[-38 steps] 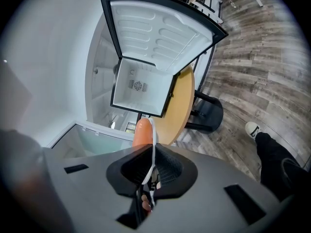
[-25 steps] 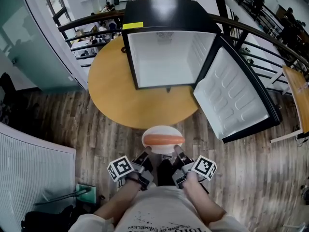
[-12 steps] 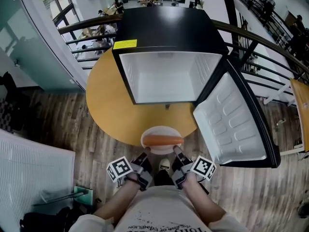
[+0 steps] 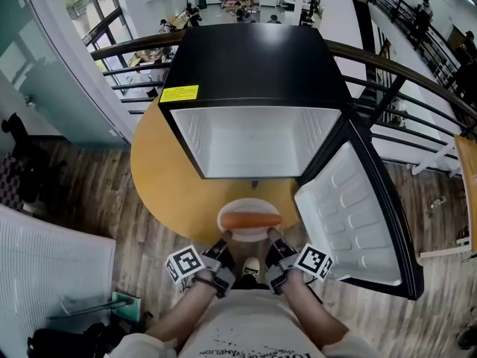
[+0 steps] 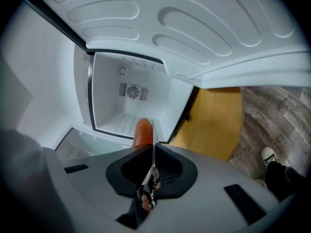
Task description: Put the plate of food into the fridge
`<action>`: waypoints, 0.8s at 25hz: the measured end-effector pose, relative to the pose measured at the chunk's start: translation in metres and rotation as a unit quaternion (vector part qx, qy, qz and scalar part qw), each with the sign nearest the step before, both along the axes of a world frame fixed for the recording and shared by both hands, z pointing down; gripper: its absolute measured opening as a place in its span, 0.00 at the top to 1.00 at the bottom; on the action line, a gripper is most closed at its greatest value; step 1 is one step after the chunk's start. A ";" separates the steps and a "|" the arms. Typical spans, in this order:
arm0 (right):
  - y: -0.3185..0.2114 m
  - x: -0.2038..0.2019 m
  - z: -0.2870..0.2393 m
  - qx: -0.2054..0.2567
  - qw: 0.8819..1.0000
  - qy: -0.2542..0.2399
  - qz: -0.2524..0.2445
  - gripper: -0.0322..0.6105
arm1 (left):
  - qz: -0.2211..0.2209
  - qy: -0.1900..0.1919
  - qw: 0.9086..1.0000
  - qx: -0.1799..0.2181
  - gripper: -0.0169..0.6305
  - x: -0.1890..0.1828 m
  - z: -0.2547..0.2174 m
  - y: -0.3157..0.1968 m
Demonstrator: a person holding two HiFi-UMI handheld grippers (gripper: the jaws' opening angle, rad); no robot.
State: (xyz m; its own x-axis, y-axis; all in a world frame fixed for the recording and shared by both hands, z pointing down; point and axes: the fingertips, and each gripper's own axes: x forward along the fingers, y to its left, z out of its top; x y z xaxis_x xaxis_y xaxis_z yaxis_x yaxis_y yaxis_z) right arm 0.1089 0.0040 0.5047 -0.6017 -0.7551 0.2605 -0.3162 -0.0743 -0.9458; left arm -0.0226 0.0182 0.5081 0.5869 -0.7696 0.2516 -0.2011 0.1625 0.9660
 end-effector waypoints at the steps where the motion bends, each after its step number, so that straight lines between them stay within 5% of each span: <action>1: -0.002 0.000 0.001 0.000 1.000 -0.001 0.000 0.89 | 0.001 -0.002 1.000 0.001 0.92 0.000 0.000 -0.002; 20: -0.033 -0.014 0.009 -0.022 0.999 0.002 0.035 0.89 | 0.041 -0.005 0.999 -0.013 0.92 -0.015 0.006 -0.043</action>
